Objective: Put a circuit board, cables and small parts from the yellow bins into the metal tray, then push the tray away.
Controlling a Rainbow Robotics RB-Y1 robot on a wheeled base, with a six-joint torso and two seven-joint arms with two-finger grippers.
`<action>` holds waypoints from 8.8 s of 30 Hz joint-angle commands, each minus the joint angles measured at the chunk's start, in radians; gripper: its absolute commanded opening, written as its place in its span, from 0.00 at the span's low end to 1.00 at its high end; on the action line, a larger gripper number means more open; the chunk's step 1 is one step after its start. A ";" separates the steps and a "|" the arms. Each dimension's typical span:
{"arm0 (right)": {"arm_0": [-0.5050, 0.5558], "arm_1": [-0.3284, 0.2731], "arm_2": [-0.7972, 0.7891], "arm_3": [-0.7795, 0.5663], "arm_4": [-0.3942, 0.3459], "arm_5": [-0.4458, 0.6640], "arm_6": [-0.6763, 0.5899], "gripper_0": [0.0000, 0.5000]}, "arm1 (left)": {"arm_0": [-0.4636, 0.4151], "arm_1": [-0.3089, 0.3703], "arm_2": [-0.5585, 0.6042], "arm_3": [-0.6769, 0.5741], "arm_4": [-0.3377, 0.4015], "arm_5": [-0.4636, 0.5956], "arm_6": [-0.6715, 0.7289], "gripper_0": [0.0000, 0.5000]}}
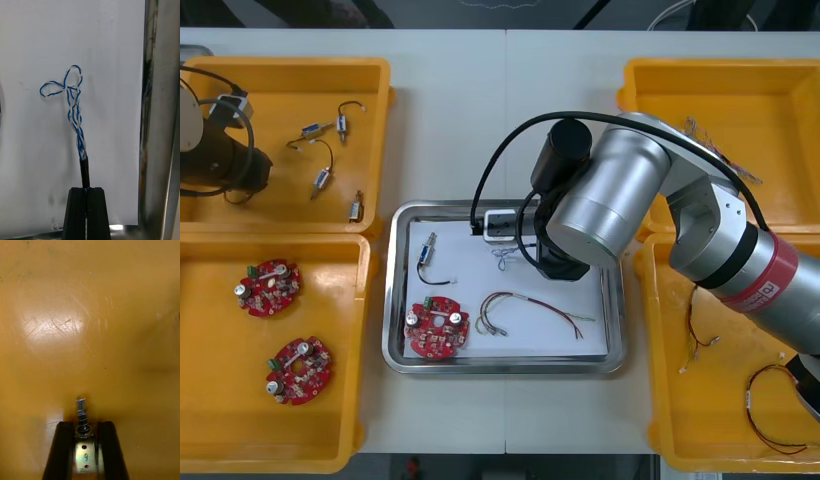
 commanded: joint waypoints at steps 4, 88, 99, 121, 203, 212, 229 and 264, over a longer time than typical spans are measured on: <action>0.003 0.019 0.049 0.033 0.014 -0.071 0.012 0.00 | -0.016 0.015 0.025 -0.067 0.001 0.069 -0.058 0.00; 0.568 -0.206 -1.063 -0.524 -0.124 0.346 -0.603 1.00 | -0.096 -0.281 -0.604 -0.671 -0.137 0.366 0.985 1.00; 0.649 -0.191 -1.141 -0.523 -0.155 0.346 -0.623 1.00 | -0.096 -0.272 -0.489 -0.801 -0.106 0.494 1.005 1.00; 0.652 -0.191 -1.140 -0.529 -0.245 0.346 -0.682 1.00 | -0.052 -0.031 0.074 -0.995 0.277 0.737 0.798 1.00; 0.100 0.124 0.384 -0.240 0.131 0.182 -0.482 1.00 | 0.768 0.172 0.611 -1.295 0.354 0.737 0.418 1.00; 0.100 0.151 0.427 -0.182 0.178 0.142 -0.481 1.00 | 0.768 0.172 0.611 -1.295 0.354 0.737 0.418 1.00; 0.100 0.173 0.437 -0.177 0.214 0.089 -0.476 1.00 | 0.768 0.172 0.611 -1.295 0.354 0.737 0.418 1.00; 0.036 0.099 0.437 -0.177 0.256 0.075 -0.421 0.00 | 0.768 0.172 0.611 -1.295 0.354 0.737 0.418 1.00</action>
